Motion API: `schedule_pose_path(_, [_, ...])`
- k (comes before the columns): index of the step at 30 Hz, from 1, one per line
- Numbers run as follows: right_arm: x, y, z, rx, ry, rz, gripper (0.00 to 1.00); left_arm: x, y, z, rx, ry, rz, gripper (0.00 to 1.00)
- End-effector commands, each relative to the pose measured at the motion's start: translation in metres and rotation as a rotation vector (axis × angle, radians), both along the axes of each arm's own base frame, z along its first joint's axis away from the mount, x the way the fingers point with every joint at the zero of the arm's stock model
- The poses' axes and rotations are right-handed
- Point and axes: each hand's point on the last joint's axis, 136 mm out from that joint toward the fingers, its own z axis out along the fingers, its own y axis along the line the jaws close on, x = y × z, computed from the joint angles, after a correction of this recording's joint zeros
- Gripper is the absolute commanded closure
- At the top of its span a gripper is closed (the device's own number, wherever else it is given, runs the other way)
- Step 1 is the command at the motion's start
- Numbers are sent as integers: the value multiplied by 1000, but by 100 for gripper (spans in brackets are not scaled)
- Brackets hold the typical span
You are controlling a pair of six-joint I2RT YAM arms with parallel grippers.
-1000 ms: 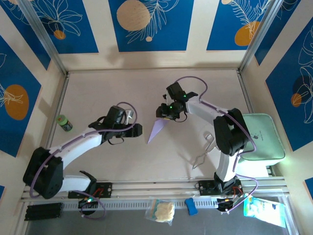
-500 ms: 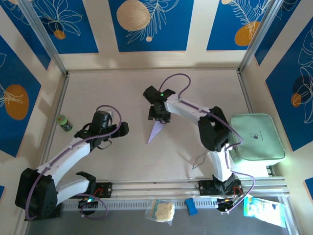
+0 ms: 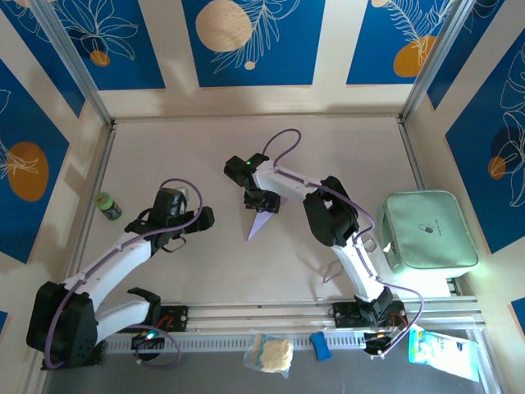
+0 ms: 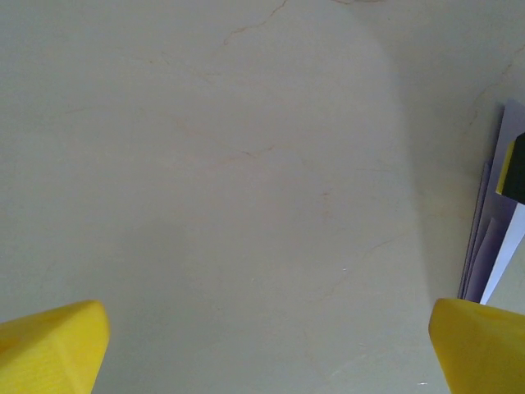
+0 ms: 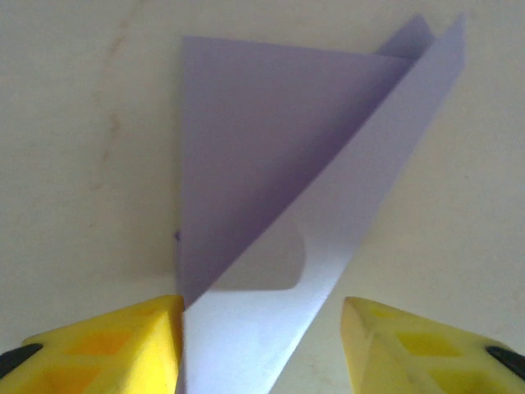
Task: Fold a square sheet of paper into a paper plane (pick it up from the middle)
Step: Turn over the paper plane at the center of the table.
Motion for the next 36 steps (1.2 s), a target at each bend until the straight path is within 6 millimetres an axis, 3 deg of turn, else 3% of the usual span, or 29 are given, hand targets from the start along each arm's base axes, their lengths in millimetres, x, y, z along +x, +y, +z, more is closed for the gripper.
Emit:
schedule_pose_path(1, [-3, -11, 10, -52, -6, -45, 49, -2, 1, -3, -7, 1, -14, 1])
schedule_pose_path(13, [-6, -14, 17, -54, -10, -64, 63, 1, -1, -6, -18, 10, -11, 1])
schedule_pose_path(22, [-5, -17, 28, -32, -36, -69, 90, 3, 0, -5, -34, 12, 2, 1])
schedule_pose_path(27, [-2, -13, 42, 5, -69, -31, 100, 4, 1, -4, -56, 15, 19, 0])
schedule_pose_path(33, [8, 27, 70, 251, -122, 181, 100, 6, 2, -1, -127, 29, 51, 0])
schedule_pose_path(36, [9, 63, 82, 487, -158, 318, 100, 8, -2, 2, -188, 27, 49, 1])
